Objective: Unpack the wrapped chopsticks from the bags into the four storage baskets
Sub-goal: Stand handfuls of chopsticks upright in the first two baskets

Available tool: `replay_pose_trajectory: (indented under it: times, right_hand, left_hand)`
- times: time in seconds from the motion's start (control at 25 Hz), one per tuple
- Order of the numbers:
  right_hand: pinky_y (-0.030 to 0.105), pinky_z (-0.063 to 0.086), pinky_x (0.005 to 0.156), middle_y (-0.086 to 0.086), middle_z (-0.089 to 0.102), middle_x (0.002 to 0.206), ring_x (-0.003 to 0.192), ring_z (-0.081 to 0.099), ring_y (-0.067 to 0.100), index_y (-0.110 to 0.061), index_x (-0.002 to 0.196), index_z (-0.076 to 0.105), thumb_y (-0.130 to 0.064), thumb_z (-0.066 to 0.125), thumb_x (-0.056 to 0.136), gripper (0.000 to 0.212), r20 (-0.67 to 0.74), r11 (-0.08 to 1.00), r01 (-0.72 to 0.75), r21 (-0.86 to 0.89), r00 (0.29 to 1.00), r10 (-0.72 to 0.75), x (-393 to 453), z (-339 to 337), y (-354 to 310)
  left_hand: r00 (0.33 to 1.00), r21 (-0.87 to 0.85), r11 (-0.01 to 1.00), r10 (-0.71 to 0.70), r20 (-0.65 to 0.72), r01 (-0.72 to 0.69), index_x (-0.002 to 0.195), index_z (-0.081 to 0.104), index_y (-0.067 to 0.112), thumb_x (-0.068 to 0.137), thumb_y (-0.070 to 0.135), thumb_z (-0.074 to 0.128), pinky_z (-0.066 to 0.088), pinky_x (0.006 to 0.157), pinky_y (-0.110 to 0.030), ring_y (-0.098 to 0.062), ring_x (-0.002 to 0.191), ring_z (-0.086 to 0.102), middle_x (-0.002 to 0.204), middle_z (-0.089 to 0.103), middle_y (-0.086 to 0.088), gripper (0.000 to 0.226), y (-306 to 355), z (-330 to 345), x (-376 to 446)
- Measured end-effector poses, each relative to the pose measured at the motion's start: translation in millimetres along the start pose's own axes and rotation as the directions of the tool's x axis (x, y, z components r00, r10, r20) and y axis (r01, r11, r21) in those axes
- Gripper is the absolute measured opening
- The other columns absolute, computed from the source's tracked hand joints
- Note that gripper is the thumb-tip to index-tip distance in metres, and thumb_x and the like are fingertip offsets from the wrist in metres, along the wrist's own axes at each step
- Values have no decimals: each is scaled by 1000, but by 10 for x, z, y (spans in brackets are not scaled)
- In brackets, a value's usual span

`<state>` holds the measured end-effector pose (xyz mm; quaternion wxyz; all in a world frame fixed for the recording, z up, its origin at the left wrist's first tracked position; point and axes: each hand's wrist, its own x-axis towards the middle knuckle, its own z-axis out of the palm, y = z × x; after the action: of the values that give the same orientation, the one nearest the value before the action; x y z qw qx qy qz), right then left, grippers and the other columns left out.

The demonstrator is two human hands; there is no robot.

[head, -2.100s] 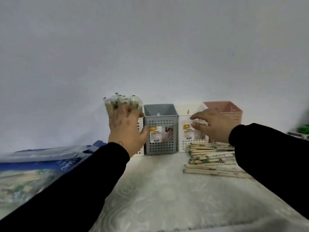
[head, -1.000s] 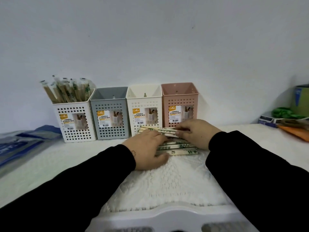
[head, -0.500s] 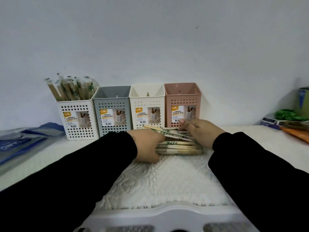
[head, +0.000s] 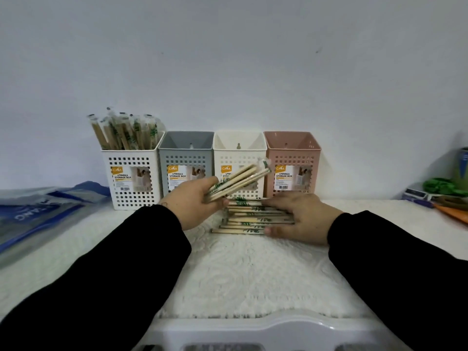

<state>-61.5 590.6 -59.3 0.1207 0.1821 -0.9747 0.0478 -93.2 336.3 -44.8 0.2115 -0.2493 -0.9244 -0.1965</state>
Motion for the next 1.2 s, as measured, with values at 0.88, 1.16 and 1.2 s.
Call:
replay_pose_trajectory:
  times: [0.88, 1.16, 1.2]
  right_hand:
    - [29, 51, 79, 3, 63, 110, 95, 60, 22, -20, 113, 52, -23, 61, 78, 36, 210, 953, -198, -231, 946, 247, 248, -297, -352]
    - [20, 38, 53, -6, 58, 73, 61, 53, 9, -29, 76, 47, -19, 57, 89, 19, -17, 952, -298, 67, 954, 300, 61, -718, -166]
    - [19, 39, 50, -5, 61, 71, 57, 55, 7, -27, 80, 50, -18, 59, 89, 15, -92, 941, -295, 163, 946, 312, 16, -803, -170]
  left_hand:
    - [999, 5, 1000, -15, -39, 15, 90, 56, 22, 86, 57, 60, 39, 61, -30, -17, 75, 55, 83, 55, 2, 35, -93, 37, 32]
    - [971, -185, 981, -97, -219, 56, 85, 50, 29, 90, 50, 59, 38, 52, -28, -9, 57, 52, 63, 54, 7, 23, -32, -59, -38]
    - [959, -235, 971, -116, -259, 54, 87, 51, 29, 90, 48, 59, 37, 50, -27, -9, 54, 51, 62, 54, 6, 21, -7, -78, -55]
